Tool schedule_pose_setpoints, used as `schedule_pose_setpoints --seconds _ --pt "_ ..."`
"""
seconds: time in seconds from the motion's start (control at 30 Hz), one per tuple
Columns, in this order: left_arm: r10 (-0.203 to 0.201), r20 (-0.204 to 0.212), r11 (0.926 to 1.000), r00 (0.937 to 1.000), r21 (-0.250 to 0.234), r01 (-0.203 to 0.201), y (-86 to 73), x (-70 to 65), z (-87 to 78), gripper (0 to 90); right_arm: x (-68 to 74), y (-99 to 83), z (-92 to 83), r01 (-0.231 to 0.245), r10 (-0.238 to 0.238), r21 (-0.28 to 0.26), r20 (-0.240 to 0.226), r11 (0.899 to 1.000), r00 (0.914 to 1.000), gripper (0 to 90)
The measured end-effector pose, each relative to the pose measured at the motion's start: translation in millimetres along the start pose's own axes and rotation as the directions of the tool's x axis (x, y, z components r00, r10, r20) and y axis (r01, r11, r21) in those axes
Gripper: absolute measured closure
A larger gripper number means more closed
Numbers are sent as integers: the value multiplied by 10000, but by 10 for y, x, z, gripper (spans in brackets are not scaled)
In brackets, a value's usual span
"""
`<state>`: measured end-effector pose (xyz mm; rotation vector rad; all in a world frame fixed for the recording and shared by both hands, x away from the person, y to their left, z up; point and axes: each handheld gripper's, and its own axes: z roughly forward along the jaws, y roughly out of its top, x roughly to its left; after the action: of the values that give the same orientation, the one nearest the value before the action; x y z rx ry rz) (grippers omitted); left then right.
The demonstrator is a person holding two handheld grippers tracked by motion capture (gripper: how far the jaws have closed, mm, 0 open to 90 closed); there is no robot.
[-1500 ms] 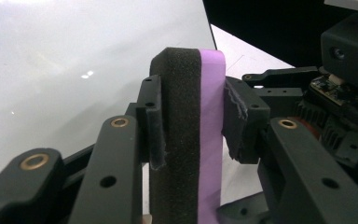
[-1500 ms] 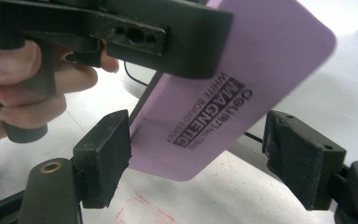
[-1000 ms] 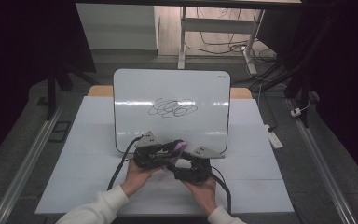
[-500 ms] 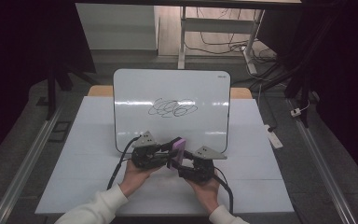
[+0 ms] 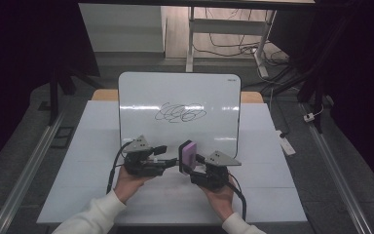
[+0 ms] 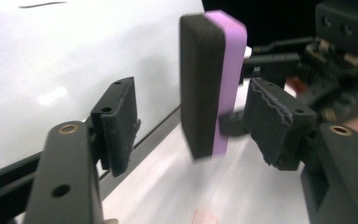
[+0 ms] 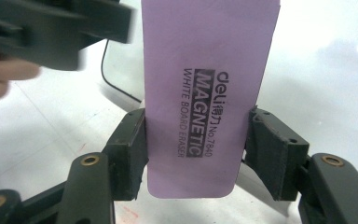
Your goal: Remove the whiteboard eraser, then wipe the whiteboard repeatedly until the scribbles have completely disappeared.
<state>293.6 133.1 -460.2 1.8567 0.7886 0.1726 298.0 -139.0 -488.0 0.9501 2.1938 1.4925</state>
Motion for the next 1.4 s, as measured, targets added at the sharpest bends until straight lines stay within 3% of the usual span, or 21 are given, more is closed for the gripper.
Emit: schedule_pose_setpoints --seconds 0.17,0.23,0.37,0.57,0.63,0.73,0.93,1.17,1.4 --pt "-29 -323 9974 9995 718 52 -192 82 -257 296 -52 37 -57 187 -184 -175 182 9997 9997 407" --pt "90 -642 9947 9979 1025 -23 -304 101 -358 282 -70 56 -80 263 -257 -232 256 9994 9993 407" --pt "-188 -961 9896 9952 1403 323 -547 175 -575 274 -117 108 -140 417 -400 -362 472 9985 9981 408" --pt "-433 -1836 9832 9820 1668 745 -809 305 -863 270 -231 197 -215 405 -359 -556 816 9976 9960 408" --pt "-670 -1945 9815 9786 1635 997 -862 356 -930 266 -269 221 -229 435 -375 -585 994 9973 9943 408" --pt "-939 -2123 9793 9727 1560 1286 -908 410 -961 266 -323 261 -252 480 -398 -657 1207 9967 9919 408" --pt "-799 -2157 9811 9732 1554 1150 -898 414 -925 260 -412 350 -267 509 -376 -819 1568 9953 9869 408" --pt "-966 -2237 9815 9699 1402 1301 -907 436 -952 259 -488 474 -293 576 -382 -963 1919 9937 9807 407" --pt "-915 -2206 9829 9711 1363 1236 -908 427 -954 255 -598 678 -249 451 -198 -944 2530 9945 9673 407"
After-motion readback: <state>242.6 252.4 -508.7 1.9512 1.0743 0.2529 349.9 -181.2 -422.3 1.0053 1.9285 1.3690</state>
